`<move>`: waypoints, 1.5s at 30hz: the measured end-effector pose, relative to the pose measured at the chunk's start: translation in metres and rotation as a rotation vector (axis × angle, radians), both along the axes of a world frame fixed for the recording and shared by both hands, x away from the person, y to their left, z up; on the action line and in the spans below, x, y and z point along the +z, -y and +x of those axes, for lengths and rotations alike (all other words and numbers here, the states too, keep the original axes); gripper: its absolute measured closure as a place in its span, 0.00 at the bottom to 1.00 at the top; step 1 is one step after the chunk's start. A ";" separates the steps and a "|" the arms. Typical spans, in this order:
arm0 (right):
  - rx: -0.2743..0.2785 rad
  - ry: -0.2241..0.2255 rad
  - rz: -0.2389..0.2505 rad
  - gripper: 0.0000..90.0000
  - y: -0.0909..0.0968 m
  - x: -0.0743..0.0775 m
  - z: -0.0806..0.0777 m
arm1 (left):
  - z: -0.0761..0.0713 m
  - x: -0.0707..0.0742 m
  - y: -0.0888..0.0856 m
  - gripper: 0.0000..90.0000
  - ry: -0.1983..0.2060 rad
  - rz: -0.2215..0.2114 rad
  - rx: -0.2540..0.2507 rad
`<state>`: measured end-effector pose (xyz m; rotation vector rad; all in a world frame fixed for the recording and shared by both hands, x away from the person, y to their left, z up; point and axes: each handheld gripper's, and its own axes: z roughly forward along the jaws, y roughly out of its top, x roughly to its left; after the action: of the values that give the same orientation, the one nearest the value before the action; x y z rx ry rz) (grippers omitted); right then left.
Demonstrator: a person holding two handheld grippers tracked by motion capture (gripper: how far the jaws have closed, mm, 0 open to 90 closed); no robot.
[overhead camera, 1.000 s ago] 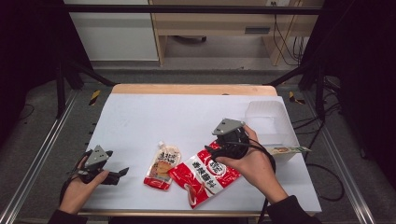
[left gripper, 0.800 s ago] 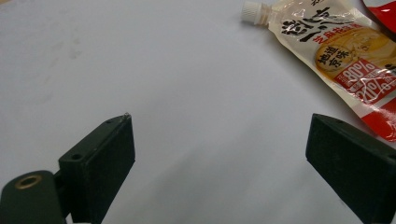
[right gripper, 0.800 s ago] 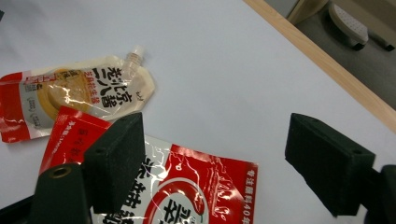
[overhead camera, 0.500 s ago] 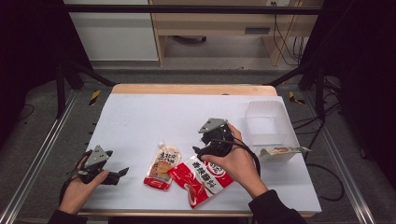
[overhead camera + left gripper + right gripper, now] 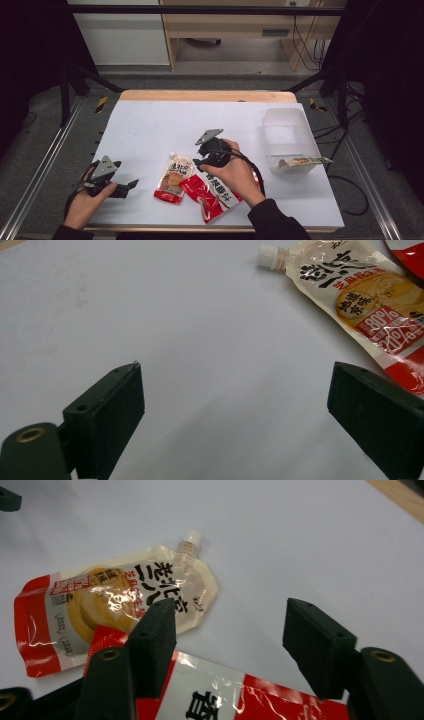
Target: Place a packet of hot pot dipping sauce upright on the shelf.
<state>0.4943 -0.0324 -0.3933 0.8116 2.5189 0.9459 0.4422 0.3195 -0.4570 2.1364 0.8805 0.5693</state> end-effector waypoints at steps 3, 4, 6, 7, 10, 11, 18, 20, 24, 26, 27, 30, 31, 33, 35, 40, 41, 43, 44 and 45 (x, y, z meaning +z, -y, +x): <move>0.010 -0.029 -0.007 0.50 -0.009 -0.009 0.004 | 0.000 0.000 0.000 0.09 0.000 0.002 -0.001; 0.014 -0.036 -0.008 0.51 -0.012 -0.012 0.005 | 0.000 0.000 0.001 0.09 0.001 0.002 -0.001; 0.018 -0.053 -0.013 0.54 -0.017 -0.018 0.009 | 0.000 0.000 0.001 0.09 0.001 0.008 -0.004; 0.020 -0.062 -0.013 0.55 -0.021 -0.021 0.010 | 0.000 0.000 0.001 0.09 0.001 0.010 -0.004; 0.020 -0.092 -0.009 0.59 -0.031 -0.034 0.018 | 0.000 0.000 0.001 0.09 0.002 0.009 -0.004; 0.020 -0.092 -0.009 0.59 -0.031 -0.034 0.018 | 0.000 0.000 0.001 0.09 0.002 0.006 -0.003; 0.001 -0.145 0.004 0.60 -0.043 -0.054 0.029 | 0.001 0.000 0.001 0.09 0.004 0.003 -0.006; -0.002 -0.158 0.005 0.58 -0.045 -0.058 0.032 | 0.001 0.000 0.001 0.09 0.004 0.002 -0.007; -0.006 -0.181 0.008 0.56 -0.045 -0.063 0.035 | 0.001 0.001 0.002 0.09 0.004 0.003 -0.010; -0.014 -0.196 0.016 0.56 -0.045 -0.064 0.036 | 0.001 0.001 0.002 0.09 0.004 0.004 -0.011; -0.015 -0.207 0.020 0.55 -0.046 -0.065 0.036 | 0.001 0.001 0.002 0.09 0.003 0.005 -0.011; -0.011 -0.221 0.015 0.55 -0.047 -0.067 0.037 | 0.001 0.001 0.002 0.09 0.002 0.006 -0.012; -0.011 -0.225 0.012 0.56 -0.048 -0.068 0.036 | 0.001 0.001 0.002 0.09 0.002 0.006 -0.012; -0.007 -0.226 0.013 0.57 -0.048 -0.069 0.036 | 0.001 0.000 0.002 0.09 0.002 0.006 -0.012; -0.003 -0.227 0.013 0.59 -0.048 -0.069 0.036 | 0.001 0.000 0.002 0.09 0.001 0.006 -0.013; -0.006 -0.245 0.016 0.62 -0.048 -0.070 0.036 | 0.001 0.000 0.003 0.09 -0.002 0.008 -0.017; -0.007 -0.244 0.015 0.63 -0.048 -0.070 0.036 | 0.002 0.000 0.003 0.09 -0.002 0.007 -0.017; -0.009 -0.243 0.018 0.67 -0.049 -0.070 0.035 | 0.002 0.000 0.003 0.09 -0.002 0.007 -0.017; -0.008 -0.242 0.017 0.70 -0.049 -0.069 0.035 | 0.002 0.000 0.003 0.09 -0.002 0.008 -0.017; -0.005 -0.236 0.017 0.73 -0.049 -0.069 0.034 | 0.002 0.000 0.003 0.09 -0.002 0.008 -0.017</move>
<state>0.5280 0.0167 -0.4625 0.9868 2.7086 0.9186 0.4438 0.3165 -0.4571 2.1499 0.8619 0.5625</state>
